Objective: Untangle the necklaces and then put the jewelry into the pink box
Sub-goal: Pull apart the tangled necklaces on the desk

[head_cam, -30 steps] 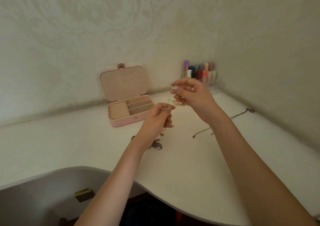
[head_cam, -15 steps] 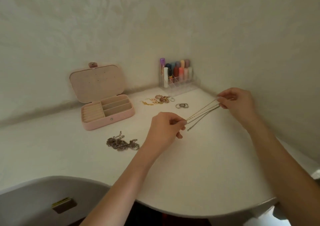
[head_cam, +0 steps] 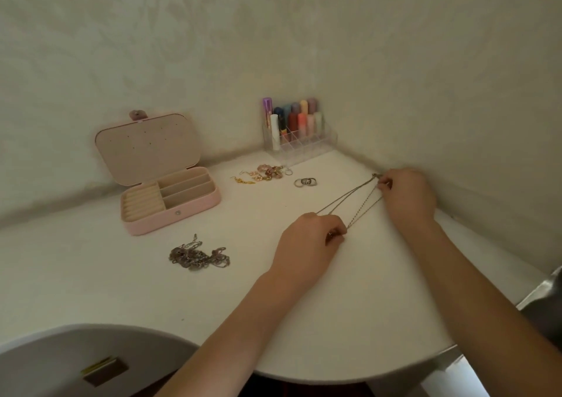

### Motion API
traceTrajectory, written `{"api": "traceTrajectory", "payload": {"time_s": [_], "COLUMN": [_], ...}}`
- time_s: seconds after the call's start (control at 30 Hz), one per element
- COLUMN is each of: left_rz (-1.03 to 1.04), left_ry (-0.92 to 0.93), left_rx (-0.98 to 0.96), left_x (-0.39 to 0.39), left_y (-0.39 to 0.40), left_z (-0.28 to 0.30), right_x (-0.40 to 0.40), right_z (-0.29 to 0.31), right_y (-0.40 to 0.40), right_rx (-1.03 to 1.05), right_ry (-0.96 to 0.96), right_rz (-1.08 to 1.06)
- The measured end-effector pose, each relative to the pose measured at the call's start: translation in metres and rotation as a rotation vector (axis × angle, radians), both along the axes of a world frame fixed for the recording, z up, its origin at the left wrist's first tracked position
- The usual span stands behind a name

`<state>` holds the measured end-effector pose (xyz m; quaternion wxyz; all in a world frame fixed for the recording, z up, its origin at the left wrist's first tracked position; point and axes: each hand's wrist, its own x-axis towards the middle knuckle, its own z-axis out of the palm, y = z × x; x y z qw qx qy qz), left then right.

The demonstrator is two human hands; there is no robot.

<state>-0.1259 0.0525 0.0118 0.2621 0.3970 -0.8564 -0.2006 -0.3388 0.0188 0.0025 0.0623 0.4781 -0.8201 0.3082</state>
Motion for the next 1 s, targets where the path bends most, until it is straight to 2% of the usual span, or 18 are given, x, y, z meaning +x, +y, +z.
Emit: {"api": "traceTrajectory", "payload": {"time_s": [0.2,0.3,0.43,0.5,0.57,0.63,0.8,1.0], "left_rz": [-0.062,-0.095,-0.090,-0.112,-0.137,-0.123,-0.063,-0.054], "left_ry": [-0.031,-0.046,0.074,-0.060,-0.288,-0.416,-0.444,-0.514], "left_rx": [-0.050,-0.061,-0.082,-0.120,-0.118,-0.087,-0.067,-0.013], "left_x": [0.008,0.011,0.011,0.007,0.004,0.005,0.017,0.024], "left_y": [-0.001,0.001,-0.001,-0.002,-0.002,0.000,-0.004,-0.008], "left_z": [-0.006,-0.010,-0.004,-0.003,-0.006,-0.007,-0.008,-0.010], "right_x": [0.002,0.000,0.001,0.002,0.001,0.002,0.003,0.001], "right_z": [0.003,0.004,0.006,0.003,-0.003,-0.007,-0.004,-0.008], "right_y": [0.003,0.005,0.003,0.000,-0.002,-0.003,-0.005,-0.009], "right_rx": [0.071,0.037,-0.108,-0.098,0.029,0.149,0.310,0.323], "right_ry": [0.050,0.056,0.190,0.181,0.165,0.167,0.158,0.135], "right_rz": [-0.083,-0.081,0.029,0.175,0.264,0.299,0.319,0.324]}}
